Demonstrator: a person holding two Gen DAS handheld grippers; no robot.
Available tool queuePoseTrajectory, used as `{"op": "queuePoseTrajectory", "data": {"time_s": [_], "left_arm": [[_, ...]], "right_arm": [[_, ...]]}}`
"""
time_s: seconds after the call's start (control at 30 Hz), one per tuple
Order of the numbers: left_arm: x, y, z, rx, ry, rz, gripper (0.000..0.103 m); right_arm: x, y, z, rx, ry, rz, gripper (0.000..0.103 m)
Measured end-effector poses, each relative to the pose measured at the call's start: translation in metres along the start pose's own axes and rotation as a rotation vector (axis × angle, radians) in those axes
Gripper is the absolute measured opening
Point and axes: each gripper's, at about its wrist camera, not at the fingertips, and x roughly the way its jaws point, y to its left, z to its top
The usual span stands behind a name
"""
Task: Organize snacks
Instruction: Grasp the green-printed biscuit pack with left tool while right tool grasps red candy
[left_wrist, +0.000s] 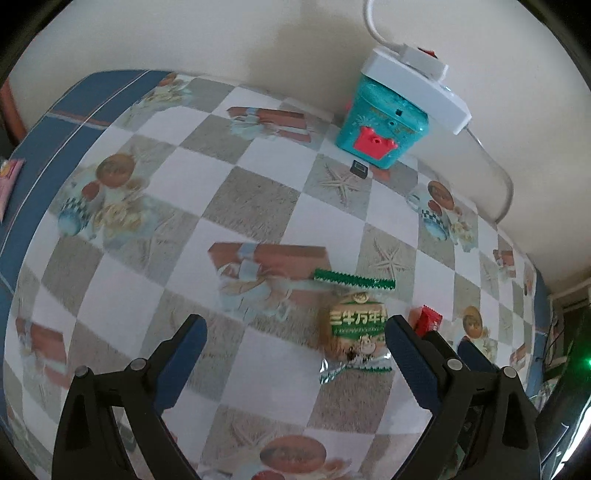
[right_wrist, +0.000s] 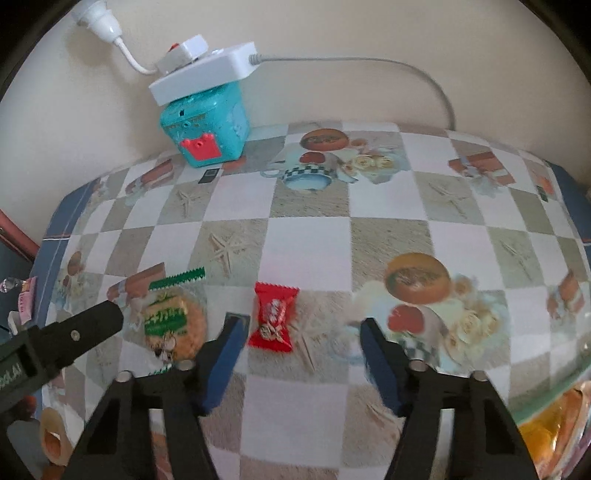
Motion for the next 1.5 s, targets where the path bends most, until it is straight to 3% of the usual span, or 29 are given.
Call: {"op": "queuePoseTrajectory", "data": {"time_s": [0.17, 0.3, 0.37, 0.53, 0.73, 1.03, 1.23, 1.5], "left_arm": [[0.009, -0.001, 0.002, -0.005, 0.029, -0.023, 0.097], [0.016, -0.015, 0.001, 0.024, 0.045, -0.029, 0.097], [0.020, -0.025, -0.002, 0.044, 0.053, -0.024, 0.097], [0.031, -0.042, -0.010, 0.072, 0.073, 0.006, 0.093], [0.036, -0.055, -0.017, 0.118, 0.053, 0.090, 0.052], [0.013, -0.040, -0.038, 0.029, 0.041, 0.079, 0.051], [-0.028, -0.039, -0.070, -0.047, 0.027, 0.027, 0.052], [-0.088, -0.038, -0.124, -0.114, -0.002, 0.030, 0.052]], "right_arm": [[0.014, 0.010, 0.001, -0.031, 0.012, 0.000, 0.046], [0.015, 0.012, 0.003, -0.047, 0.003, -0.025, 0.025], [0.014, 0.008, 0.004, -0.033, 0.007, -0.012, 0.022], [0.010, -0.006, 0.000, -0.028, 0.015, -0.035, 0.021], [0.005, -0.026, -0.005, -0.015, 0.024, -0.051, 0.019], [-0.030, -0.040, -0.019, 0.017, 0.001, -0.028, 0.019], [-0.078, -0.039, -0.044, 0.018, -0.050, -0.021, 0.019], [-0.142, -0.051, -0.093, 0.079, -0.096, -0.008, 0.019]]}}
